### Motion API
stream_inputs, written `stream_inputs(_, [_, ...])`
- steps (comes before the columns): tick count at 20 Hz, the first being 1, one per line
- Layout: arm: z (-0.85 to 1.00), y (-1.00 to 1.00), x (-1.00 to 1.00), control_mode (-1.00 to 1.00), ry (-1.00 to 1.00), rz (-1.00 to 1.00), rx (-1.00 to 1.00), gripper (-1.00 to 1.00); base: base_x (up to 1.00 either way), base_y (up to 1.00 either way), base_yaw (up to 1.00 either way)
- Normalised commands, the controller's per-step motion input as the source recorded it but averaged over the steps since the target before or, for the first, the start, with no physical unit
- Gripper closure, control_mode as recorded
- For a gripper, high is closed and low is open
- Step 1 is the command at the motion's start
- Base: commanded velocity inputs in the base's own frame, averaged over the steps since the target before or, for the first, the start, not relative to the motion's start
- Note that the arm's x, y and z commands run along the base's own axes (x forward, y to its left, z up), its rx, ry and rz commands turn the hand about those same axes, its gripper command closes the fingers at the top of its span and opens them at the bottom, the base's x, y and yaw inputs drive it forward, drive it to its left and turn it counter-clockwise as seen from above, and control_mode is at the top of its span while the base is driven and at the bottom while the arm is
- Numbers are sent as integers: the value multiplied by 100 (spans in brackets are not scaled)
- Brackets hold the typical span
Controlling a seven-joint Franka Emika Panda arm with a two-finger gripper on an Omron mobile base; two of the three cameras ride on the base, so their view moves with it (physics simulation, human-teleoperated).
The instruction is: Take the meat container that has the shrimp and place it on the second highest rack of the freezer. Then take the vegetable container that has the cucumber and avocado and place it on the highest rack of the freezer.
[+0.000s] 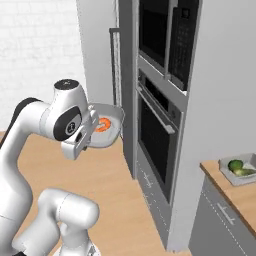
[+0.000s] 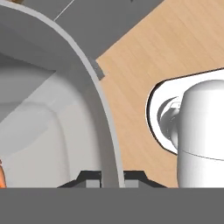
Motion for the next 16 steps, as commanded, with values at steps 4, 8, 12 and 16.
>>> stream_inputs(4, [0,0,0,100,0,0,0,100,53,0,45])
stream_inputs(8, [0,0,0,100,0,0,0,100,74,0,27])
stream_inputs(12, [0,0,0,100,0,0,0,100,88,0,12])
stream_inputs(16, [0,0,0,100,0,0,0,100,91,11,0])
